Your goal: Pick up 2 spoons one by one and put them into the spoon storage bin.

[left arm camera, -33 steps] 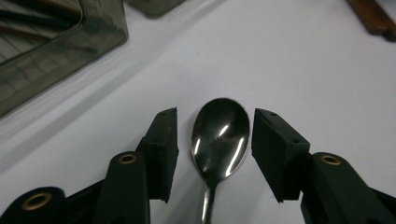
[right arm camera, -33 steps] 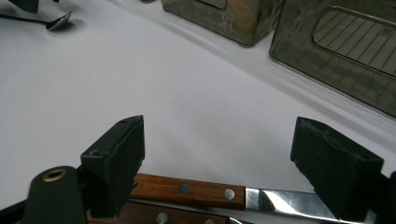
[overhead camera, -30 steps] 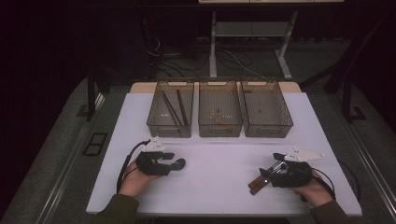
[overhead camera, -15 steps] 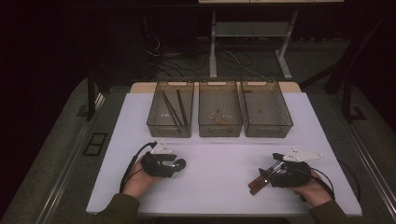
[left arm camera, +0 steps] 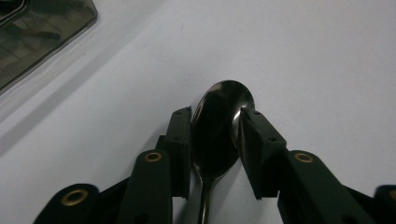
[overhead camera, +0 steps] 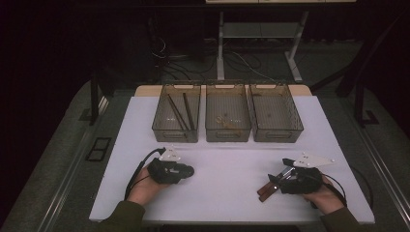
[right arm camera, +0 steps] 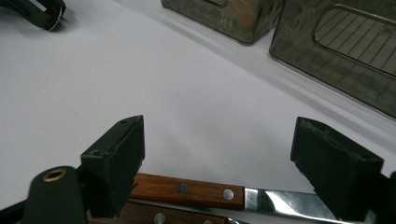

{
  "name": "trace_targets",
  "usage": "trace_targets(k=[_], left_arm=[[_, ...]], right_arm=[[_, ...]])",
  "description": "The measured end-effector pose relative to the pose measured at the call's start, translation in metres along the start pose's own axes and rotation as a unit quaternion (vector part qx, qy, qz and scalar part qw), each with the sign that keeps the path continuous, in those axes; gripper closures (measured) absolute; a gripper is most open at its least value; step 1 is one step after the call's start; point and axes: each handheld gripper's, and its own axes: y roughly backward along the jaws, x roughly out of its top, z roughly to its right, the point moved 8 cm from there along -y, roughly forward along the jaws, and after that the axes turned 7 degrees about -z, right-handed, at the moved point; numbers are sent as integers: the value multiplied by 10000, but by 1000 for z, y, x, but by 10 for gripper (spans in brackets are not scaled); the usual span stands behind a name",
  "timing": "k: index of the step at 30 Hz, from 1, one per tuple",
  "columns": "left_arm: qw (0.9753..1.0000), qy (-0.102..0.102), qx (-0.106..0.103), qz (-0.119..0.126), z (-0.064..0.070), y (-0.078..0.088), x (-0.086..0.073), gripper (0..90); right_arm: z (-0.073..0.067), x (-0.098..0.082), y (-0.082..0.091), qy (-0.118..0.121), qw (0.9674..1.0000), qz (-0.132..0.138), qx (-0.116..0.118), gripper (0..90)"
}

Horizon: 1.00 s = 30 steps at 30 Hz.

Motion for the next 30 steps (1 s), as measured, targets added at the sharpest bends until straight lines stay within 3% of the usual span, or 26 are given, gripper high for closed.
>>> trace_targets(k=[7,15,30], left_arm=[[9999,-93,78,6,0,5,0,755],[9998,-136,-85,89,3,10,0,848],[9996,-50,-251,119,8,10,1,881]], right_arm=[[1,0,1,-6,10000,28,-2,178],[1,1,1,3,10000,41,-7,178],[0,1,1,24,10000,59,18,178]])
